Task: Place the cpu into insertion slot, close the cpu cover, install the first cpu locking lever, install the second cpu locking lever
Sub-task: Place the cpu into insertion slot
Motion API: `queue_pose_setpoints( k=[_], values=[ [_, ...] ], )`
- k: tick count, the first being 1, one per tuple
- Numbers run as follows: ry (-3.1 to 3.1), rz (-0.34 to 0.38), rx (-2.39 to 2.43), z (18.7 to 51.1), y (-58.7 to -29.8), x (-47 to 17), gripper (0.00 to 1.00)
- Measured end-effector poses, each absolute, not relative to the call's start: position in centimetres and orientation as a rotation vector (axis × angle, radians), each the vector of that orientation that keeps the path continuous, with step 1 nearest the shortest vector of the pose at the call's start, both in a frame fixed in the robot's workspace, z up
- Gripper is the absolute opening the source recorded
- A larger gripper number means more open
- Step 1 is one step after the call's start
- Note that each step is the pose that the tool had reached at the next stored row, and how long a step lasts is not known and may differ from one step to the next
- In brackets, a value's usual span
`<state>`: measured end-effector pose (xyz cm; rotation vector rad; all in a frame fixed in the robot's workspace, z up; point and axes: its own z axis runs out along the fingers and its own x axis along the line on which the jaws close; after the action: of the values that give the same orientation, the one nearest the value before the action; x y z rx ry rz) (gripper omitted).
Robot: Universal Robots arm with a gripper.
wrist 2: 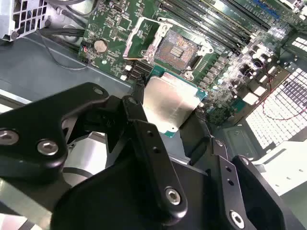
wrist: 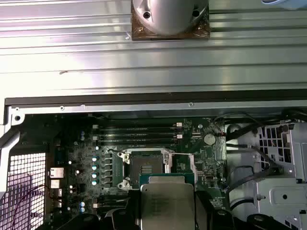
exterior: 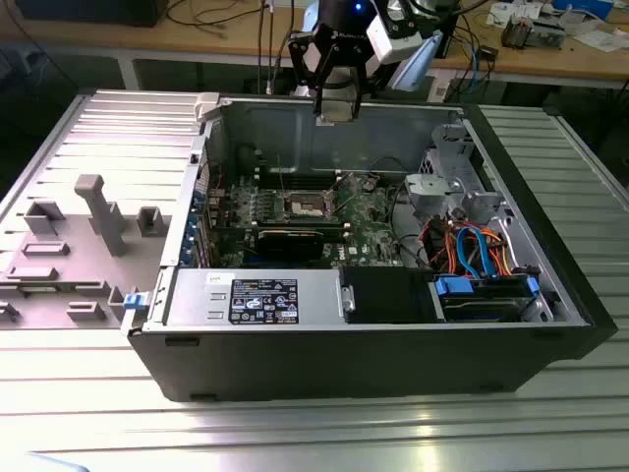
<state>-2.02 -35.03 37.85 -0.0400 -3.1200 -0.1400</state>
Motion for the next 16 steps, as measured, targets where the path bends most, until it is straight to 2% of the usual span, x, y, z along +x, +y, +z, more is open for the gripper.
queue_pose_setpoints(
  k=[16],
  values=[
    [-3.120, -0.141, -0.117, 37.83, -35.03, -2.02, 0.55]
  ],
)
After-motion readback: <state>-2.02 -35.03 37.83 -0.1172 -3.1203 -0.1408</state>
